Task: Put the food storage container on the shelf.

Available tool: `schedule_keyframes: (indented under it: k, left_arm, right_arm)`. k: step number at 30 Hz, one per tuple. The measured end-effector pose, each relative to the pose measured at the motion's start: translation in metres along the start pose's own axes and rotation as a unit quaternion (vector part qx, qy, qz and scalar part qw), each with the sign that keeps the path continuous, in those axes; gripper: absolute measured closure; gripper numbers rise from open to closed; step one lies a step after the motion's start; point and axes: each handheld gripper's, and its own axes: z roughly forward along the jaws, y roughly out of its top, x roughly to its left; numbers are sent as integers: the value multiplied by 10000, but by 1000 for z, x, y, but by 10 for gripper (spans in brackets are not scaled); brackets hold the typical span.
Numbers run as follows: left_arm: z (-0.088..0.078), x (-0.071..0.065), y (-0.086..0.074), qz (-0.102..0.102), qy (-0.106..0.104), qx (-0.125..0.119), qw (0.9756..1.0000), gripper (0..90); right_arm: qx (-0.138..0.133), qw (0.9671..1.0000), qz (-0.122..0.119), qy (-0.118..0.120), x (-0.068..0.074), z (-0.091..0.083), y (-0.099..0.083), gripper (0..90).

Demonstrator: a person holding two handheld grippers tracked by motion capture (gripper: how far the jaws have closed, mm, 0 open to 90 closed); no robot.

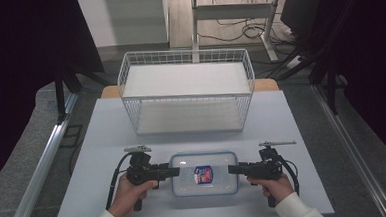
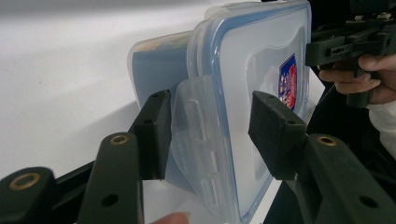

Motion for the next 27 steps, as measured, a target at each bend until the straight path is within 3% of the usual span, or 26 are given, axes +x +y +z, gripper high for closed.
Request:
schedule_keyframes:
  k: [12,27]
  left_arm:
    - [-5,0,6,33,-31,-39,10000,504]
    - [-15,8,19,74,-23,-157,9998,512]
  right_arm:
    - [-154,9999,-68,-3,5,-1,2,500]
    - [-325,9985,-434,-19,12,4,17,499]
